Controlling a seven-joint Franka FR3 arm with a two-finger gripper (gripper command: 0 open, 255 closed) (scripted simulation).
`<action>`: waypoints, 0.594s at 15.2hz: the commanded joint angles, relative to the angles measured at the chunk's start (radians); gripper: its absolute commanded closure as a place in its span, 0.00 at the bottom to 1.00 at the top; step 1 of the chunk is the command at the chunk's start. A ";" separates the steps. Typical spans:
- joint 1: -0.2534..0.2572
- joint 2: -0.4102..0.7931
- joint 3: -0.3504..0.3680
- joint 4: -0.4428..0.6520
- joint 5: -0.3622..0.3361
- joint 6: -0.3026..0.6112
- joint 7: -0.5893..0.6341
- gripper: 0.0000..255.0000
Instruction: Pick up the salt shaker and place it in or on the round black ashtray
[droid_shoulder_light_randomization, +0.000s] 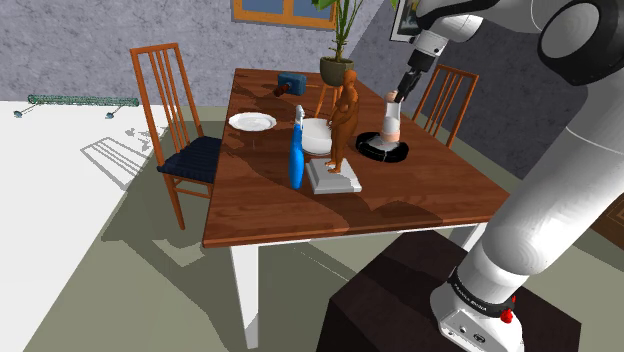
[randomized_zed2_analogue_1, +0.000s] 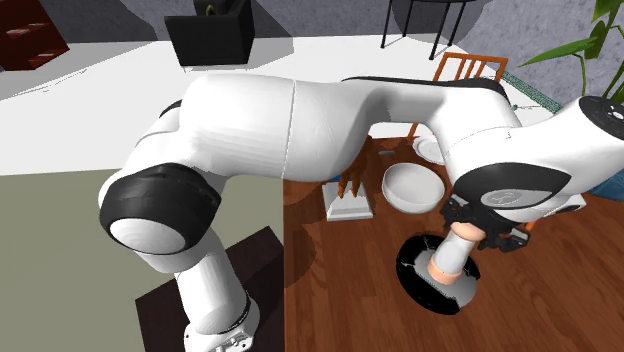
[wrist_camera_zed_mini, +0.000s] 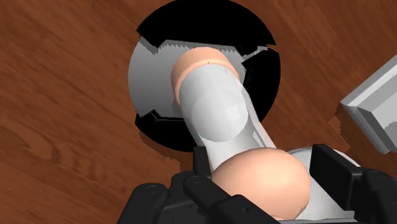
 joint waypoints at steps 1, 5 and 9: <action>0.000 0.000 0.000 -0.005 0.000 0.006 -0.001 1.00; 0.000 0.000 0.000 -0.005 0.000 0.006 -0.001 1.00; 0.000 0.000 0.000 -0.005 0.000 0.006 -0.001 0.00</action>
